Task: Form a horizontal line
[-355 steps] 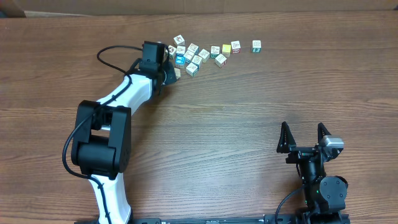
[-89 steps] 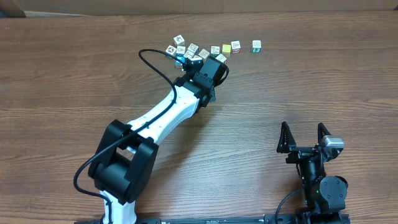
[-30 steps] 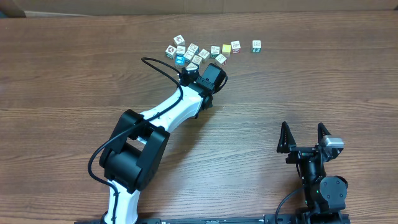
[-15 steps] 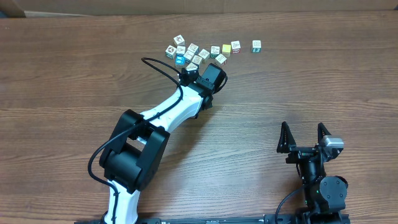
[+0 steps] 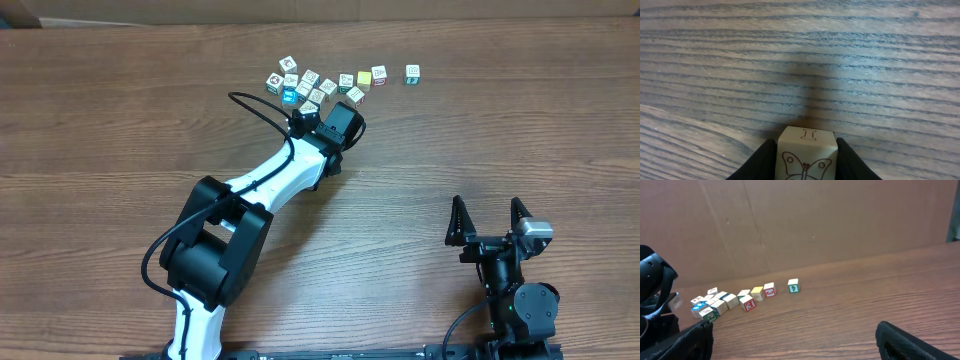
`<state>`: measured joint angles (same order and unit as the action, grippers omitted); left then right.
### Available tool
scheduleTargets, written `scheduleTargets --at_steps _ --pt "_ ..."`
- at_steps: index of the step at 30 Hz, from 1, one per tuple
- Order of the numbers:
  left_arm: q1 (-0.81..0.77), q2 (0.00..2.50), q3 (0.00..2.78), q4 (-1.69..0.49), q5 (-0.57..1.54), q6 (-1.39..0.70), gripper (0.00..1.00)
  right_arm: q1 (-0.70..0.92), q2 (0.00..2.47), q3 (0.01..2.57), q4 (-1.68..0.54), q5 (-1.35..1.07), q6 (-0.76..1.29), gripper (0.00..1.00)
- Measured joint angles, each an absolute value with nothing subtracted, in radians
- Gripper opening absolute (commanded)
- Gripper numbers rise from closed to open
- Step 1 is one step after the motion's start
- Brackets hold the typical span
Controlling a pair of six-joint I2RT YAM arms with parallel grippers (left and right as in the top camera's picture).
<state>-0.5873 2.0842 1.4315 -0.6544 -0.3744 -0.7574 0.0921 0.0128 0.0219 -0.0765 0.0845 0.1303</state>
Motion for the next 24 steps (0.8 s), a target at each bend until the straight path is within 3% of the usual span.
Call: scheduleTargets --at_steps 24 --pt "-0.587 2.084 1.431 -0.667 -0.352 -0.726 0.31 0.092 0.013 0.022 -0.076 0.085 0.130 1.00"
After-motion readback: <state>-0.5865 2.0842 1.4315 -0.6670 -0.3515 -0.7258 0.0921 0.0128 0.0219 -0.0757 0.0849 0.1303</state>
